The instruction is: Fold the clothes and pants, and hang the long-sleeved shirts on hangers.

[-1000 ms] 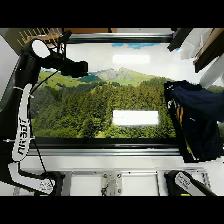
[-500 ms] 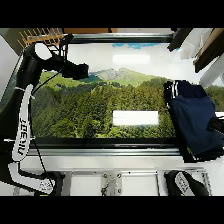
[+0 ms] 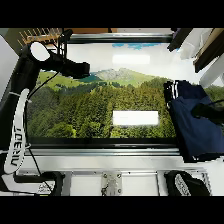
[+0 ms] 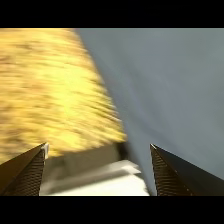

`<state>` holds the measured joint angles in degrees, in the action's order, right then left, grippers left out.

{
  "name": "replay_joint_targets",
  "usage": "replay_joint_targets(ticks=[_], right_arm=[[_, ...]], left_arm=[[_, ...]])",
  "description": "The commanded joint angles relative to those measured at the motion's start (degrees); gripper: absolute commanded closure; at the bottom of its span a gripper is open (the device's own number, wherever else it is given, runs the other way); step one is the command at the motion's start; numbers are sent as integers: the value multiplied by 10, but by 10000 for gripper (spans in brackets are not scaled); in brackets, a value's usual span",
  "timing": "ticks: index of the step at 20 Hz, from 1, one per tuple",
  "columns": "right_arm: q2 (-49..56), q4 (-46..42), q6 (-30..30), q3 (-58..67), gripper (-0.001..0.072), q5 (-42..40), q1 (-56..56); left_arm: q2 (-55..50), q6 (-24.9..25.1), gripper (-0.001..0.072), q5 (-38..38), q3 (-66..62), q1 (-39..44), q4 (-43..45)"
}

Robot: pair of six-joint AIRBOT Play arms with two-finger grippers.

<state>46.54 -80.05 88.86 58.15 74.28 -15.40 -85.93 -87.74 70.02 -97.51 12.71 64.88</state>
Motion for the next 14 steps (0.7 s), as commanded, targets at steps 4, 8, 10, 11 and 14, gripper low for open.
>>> replay_joint_targets(ticks=[4,8,10,11,14], right_arm=[[32,72,-15,0,7,-94,198],[48,73,-15,1,121,-94,219],[48,73,-15,1,686,-94,219],[48,73,-15,0,688,-94,219],[48,73,-15,0,687,-94,219]], left_arm=[[105,-1,697,-77,153,46,0],[111,-1,697,-75,161,50,-1],[111,-1,697,-75,161,50,-1],[111,-1,697,-76,161,50,-1],[111,-1,697,-76,161,50,-1]])
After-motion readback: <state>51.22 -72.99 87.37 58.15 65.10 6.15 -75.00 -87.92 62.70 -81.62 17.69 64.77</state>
